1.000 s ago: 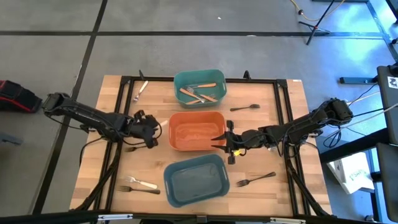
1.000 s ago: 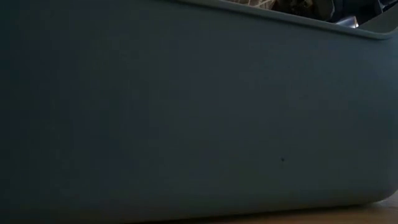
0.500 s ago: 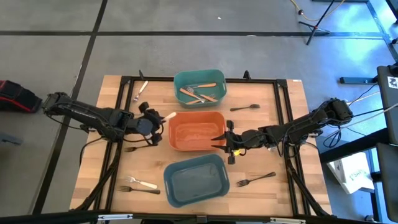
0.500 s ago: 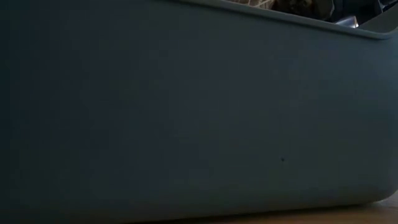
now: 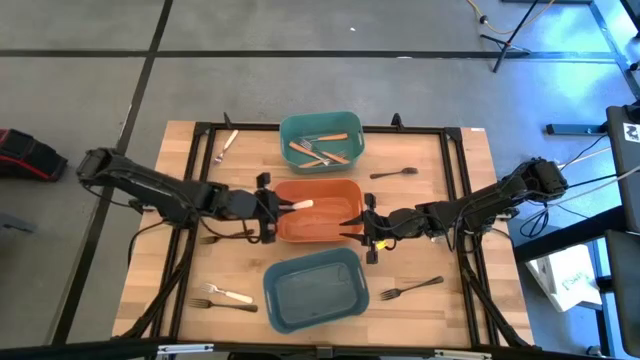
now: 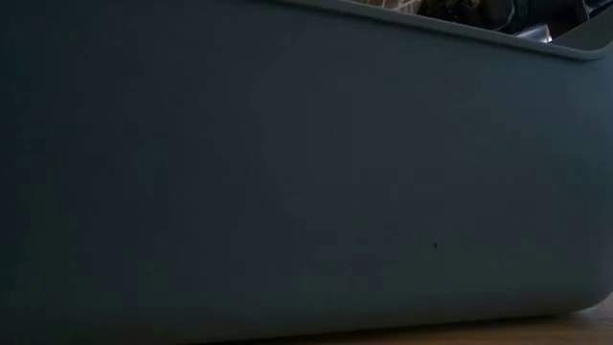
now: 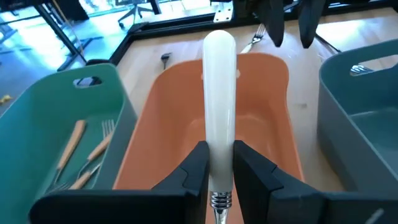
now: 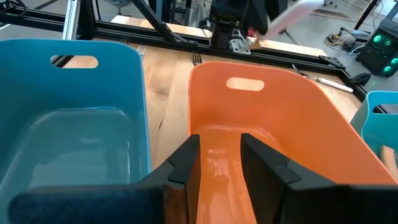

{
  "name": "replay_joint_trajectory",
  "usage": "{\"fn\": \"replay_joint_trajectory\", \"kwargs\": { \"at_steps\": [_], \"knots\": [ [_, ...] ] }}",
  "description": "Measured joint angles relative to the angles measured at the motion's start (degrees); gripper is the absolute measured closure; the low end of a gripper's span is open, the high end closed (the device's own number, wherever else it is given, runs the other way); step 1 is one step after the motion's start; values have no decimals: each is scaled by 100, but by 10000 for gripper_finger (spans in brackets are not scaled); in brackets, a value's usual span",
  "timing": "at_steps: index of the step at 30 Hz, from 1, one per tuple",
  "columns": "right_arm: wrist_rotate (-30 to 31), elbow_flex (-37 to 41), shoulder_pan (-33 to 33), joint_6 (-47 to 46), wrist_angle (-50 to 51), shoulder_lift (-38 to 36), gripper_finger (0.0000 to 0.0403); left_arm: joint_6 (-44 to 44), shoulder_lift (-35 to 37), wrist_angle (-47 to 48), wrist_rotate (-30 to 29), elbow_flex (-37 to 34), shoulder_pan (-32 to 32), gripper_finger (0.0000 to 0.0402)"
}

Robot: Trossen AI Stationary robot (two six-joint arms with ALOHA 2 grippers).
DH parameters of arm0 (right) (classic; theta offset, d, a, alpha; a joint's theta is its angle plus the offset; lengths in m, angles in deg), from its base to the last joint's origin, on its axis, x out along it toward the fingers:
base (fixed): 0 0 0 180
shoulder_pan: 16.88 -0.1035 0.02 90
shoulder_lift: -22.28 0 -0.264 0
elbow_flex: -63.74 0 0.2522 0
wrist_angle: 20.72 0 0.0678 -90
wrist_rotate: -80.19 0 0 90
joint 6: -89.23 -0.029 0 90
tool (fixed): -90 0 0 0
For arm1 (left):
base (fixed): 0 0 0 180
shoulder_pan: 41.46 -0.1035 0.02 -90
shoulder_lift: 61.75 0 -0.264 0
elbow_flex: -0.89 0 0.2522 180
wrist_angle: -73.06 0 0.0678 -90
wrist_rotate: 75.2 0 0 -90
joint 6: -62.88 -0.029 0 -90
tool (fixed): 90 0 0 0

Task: Sort silverware by color (type)
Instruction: Put the white fork into the orange bin

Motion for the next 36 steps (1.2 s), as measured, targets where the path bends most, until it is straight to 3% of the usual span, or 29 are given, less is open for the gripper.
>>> {"fn": "replay_joint_trajectory", "kwargs": {
  "at_steps": [14,25,36],
  "knots": [
    [0,0,0,-42,0,0,301,-306,-1570,-1766,252,0,-153,350],
    [0,0,0,-144,64,1,301,33,-2309,-1868,269,0,-275,334],
    [0,0,0,-142,80,2,301,10,-2267,-1756,227,-2,-277,286]
  ]
}}
